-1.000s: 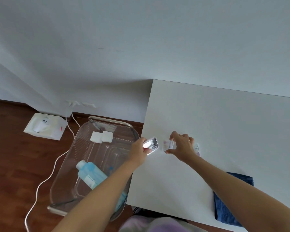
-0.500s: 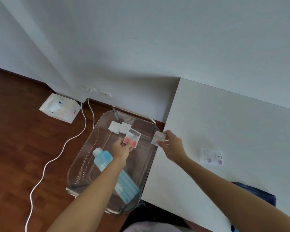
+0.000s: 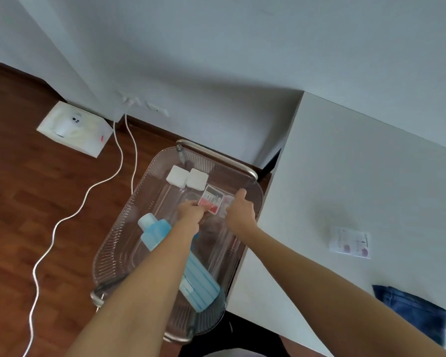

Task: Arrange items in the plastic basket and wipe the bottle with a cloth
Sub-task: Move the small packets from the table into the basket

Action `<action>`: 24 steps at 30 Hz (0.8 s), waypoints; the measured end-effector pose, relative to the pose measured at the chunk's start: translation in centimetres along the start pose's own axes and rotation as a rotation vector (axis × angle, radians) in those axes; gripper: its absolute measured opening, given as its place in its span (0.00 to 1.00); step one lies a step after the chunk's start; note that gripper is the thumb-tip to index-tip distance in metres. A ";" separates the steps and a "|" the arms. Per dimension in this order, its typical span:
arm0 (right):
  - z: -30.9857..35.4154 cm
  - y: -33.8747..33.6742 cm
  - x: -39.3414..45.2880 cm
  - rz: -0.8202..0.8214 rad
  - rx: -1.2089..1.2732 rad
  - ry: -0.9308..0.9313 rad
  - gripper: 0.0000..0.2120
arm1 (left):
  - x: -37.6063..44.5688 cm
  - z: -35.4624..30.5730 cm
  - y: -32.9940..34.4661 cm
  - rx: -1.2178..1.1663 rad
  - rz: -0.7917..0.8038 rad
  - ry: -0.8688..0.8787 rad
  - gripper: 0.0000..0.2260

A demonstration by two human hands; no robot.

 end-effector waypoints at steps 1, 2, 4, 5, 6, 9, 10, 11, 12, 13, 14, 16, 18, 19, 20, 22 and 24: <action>-0.1 0.5 0.5 0.009 -0.005 0.023 0.30 | 0.4 0.1 0.1 -0.004 0.002 -0.011 0.12; -0.3 0.9 1.1 0.018 -0.004 0.045 0.33 | 0.7 0.1 0.2 -0.008 0.004 -0.016 0.10; -0.7 1.6 2.1 0.026 0.022 0.094 0.37 | 1.3 0.1 0.3 -0.015 0.003 -0.020 0.09; -0.9 1.9 2.7 0.027 0.040 0.118 0.38 | 1.6 0.1 0.3 -0.012 0.003 -0.020 0.10; -1.1 2.0 3.2 0.024 0.053 0.137 0.38 | 1.9 0.0 0.4 -0.005 0.003 -0.019 0.10; -1.6 2.3 4.3 0.011 0.096 0.188 0.39 | 2.3 -0.3 0.6 0.001 -0.003 -0.008 0.10; -1.7 2.4 4.6 0.006 0.115 0.205 0.39 | 2.5 -0.5 0.7 0.006 -0.012 -0.002 0.10; -1.8 2.5 4.7 0.001 0.128 0.219 0.39 | 2.5 -0.7 0.7 0.011 -0.020 0.004 0.10; -1.9 2.6 4.8 -0.006 0.130 0.228 0.39 | 2.5 -0.9 0.7 0.009 -0.028 0.010 0.10; -1.9 2.8 4.9 -0.015 0.128 0.233 0.39 | 2.5 -1.0 0.6 0.002 -0.035 0.015 0.09; -1.9 2.9 5.1 -0.023 0.119 0.234 0.39 | 2.5 -1.1 0.6 -0.002 -0.046 0.017 0.08; -1.8 3.2 5.3 -0.038 0.104 0.233 0.37 | 2.7 -1.2 0.4 0.004 -0.061 0.017 0.05; -1.8 3.4 5.4 -0.055 0.135 0.243 0.33 | 2.8 -1.2 0.3 0.022 -0.060 0.017 0.04; -1.8 3.4 5.4 -0.064 0.149 0.245 0.32 | 3.0 -1.2 0.3 0.034 -0.060 0.016 0.04; -1.8 3.5 5.4 -0.071 0.156 0.246 0.31 | 3.2 -1.1 0.2 0.047 -0.061 0.015 0.04; -1.9 3.7 5.4 -0.079 0.171 0.241 0.31 | 3.4 -1.0 0.2 0.066 -0.062 0.015 0.06; -1.9 3.9 5.3 -0.081 0.173 0.233 0.31 | 3.4 -0.9 0.2 0.072 -0.063 0.011 0.05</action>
Point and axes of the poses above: each hand's wrist, its own x-axis towards the middle knuckle, its own y-axis out of the palm, z = x × y, the point moved 7 cm from there along x, towards the middle knuckle, and after that the axes turned 1 degree about -x, right-handed, at the moved point
